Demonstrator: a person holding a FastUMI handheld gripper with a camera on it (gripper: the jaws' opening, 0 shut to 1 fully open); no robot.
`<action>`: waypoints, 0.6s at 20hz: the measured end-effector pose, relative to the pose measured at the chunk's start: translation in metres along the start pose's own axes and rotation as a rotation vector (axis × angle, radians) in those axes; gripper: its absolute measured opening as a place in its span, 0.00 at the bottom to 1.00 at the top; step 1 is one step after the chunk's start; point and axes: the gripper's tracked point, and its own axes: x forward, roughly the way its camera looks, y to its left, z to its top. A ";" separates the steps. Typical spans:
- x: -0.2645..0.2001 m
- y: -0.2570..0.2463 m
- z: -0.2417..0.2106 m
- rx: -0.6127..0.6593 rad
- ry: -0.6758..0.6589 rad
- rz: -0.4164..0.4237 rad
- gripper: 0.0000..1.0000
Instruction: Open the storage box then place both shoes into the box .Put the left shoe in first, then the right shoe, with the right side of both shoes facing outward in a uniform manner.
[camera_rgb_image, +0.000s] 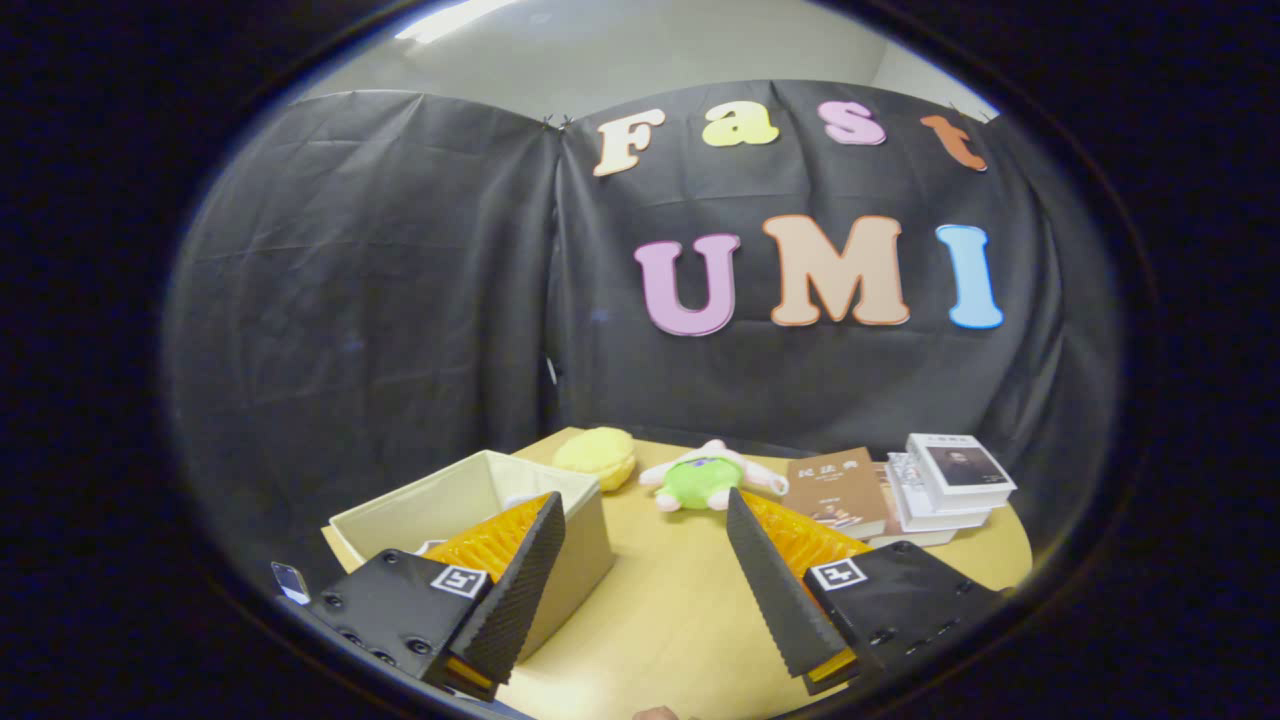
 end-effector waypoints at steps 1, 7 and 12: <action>-0.001 -0.007 0.002 -0.003 -0.022 -0.005 1.00; -0.030 -0.051 -0.012 -0.022 -0.067 -0.036 1.00; -0.052 -0.084 -0.031 -0.007 -0.075 -0.062 1.00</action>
